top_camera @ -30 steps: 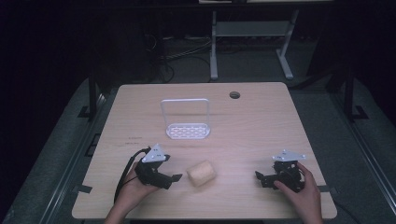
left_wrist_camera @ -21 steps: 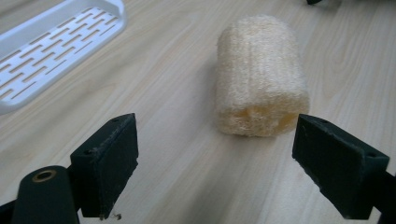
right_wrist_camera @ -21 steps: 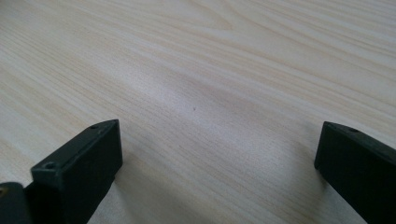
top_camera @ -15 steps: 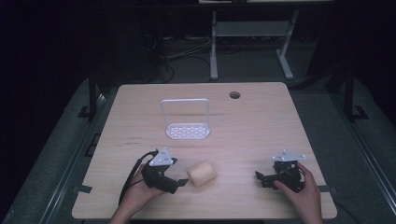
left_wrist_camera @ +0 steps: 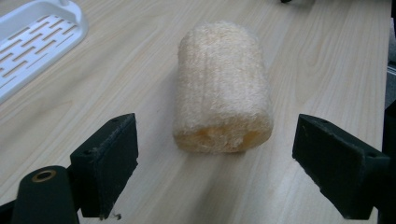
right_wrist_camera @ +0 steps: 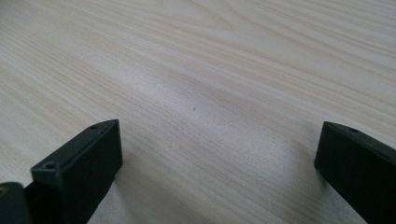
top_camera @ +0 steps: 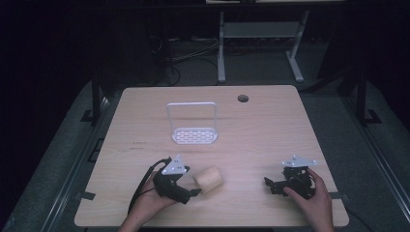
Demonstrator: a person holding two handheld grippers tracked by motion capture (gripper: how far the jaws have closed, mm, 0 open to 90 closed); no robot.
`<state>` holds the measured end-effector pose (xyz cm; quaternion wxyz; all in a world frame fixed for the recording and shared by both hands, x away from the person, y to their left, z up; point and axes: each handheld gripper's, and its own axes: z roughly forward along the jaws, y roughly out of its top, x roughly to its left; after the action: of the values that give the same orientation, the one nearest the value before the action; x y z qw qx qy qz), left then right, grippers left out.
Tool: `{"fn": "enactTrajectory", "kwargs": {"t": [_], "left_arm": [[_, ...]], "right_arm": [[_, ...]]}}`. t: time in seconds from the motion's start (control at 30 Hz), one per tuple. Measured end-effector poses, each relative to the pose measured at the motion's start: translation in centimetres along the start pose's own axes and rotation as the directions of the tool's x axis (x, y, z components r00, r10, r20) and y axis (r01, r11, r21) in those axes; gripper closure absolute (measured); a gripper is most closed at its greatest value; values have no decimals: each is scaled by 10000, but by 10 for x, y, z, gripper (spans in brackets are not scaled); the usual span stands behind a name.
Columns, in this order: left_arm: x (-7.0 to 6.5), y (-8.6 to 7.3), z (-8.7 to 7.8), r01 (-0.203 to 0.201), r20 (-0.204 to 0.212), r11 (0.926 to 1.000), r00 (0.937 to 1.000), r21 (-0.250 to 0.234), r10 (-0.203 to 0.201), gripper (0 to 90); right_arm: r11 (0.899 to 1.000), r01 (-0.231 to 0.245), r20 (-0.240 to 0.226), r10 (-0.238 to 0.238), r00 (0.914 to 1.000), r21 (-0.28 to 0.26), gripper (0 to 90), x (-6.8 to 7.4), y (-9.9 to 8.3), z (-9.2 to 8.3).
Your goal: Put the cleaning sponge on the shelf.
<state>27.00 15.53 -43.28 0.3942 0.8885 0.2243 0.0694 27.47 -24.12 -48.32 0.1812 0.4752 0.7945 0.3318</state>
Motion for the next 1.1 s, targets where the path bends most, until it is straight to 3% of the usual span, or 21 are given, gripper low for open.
{"fn": "enactTrajectory", "kwargs": {"t": [0.6,0.83,1.1], "left_arm": [[-5,25,5,-232,-2,9997,9997,86,232,138],[-8,36,14,-217,49,9996,9998,197,216,138],[-7,42,25,-224,177,9975,9996,665,213,138]], "right_arm": [[10000,17,-2,-17,10000,0,6,0,0,0],[10000,19,-2,-19,10000,2,7,0,0,0],[10000,18,-3,-18,10000,1,7,0,0,0]]}}
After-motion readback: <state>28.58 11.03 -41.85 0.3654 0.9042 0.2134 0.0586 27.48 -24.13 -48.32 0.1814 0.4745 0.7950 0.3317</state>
